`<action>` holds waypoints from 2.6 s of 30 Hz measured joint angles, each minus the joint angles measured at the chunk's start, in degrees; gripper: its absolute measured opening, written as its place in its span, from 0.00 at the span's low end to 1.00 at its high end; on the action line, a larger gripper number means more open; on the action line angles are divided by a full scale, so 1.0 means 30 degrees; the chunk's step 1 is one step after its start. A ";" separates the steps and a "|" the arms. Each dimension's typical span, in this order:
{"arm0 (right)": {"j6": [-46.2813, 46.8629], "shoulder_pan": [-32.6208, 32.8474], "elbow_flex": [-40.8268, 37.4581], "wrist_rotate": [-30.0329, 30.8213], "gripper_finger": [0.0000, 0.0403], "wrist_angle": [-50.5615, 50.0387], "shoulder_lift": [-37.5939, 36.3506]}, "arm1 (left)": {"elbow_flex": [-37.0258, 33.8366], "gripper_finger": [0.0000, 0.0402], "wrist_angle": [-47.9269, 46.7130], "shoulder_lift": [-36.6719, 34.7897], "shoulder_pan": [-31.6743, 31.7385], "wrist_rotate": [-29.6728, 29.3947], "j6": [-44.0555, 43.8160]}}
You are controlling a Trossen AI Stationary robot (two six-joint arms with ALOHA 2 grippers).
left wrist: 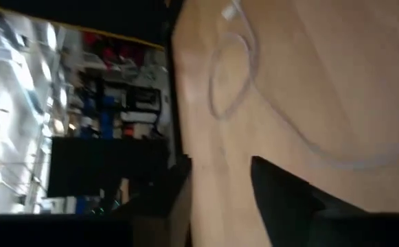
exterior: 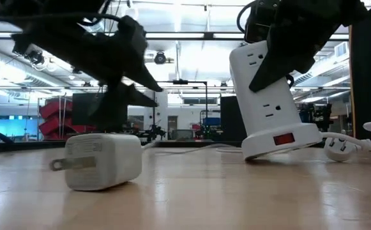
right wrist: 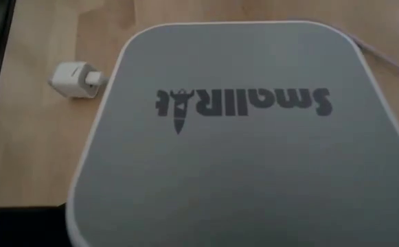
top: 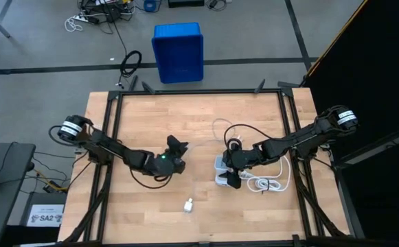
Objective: Insert USB
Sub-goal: Insert the white charger adapter into the white outlet extension
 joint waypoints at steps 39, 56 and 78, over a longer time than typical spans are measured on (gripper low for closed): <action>0.1084 0.0291 -0.0080 -0.0281 0.65 0.0688 0.0073 | 0.9981 0.53 -1.2380 0.5585 -0.3780 1.6321 0.0268; 0.1064 0.0306 -0.0080 -0.0281 0.65 0.0724 0.0073 | 0.9930 0.53 -1.2028 0.6005 -0.2421 1.8039 0.0142; 0.1013 0.0313 -0.0073 -0.0266 0.65 0.0739 0.0073 | 0.9879 0.41 -1.0604 0.7039 -0.0155 2.3647 -0.0730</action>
